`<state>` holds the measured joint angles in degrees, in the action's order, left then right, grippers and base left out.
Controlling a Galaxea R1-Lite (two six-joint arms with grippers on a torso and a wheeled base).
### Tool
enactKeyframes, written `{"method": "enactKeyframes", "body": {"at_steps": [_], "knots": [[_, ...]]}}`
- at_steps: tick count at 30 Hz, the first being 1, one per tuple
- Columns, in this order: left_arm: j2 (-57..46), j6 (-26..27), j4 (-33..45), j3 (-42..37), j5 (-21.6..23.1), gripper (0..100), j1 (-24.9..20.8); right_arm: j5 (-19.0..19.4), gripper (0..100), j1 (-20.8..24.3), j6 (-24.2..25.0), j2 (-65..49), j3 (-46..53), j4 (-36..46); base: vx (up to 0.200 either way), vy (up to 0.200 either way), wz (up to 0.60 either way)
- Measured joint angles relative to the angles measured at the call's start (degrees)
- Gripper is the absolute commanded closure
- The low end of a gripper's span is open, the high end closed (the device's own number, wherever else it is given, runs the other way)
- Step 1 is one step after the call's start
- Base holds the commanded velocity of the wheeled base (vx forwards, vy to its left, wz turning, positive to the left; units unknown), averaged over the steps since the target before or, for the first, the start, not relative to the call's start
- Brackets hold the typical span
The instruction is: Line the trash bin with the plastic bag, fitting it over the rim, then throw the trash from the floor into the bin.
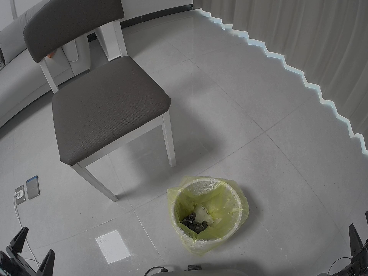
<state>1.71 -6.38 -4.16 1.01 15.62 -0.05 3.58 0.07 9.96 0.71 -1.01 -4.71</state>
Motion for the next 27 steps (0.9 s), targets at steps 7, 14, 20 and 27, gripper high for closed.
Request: {"method": "enactKeyframes", "body": {"at_steps": [7, 14, 20, 27], "knots": [[-0.7, 4.7, 1.5, 0.0, -11.8, 0, 0.1, -4.5, 0, 0.0, -4.4, 0.0, 0.0, 1.0, 0.0, 0.0, 0.0], [-0.9, 6.9, 3.8, 0.0, -15.8, 0, 0.1, -5.4, 0, -0.1, -7.1, 0.0, 0.0, 1.8, 0.0, 0.0, 0.0], [-0.9, 5.4, 3.8, 0.0, -15.8, 0, 0.1, -1.6, 0, -0.1, -9.6, 0.0, 0.0, 1.9, 0.0, 0.0, 0.0], [-0.9, 5.7, 3.8, 0.0, -15.8, 0, 0.1, -5.4, 0, -0.1, -11.6, 0.1, 0.0, 3.5, 0.0, 0.0, 0.0]]}}
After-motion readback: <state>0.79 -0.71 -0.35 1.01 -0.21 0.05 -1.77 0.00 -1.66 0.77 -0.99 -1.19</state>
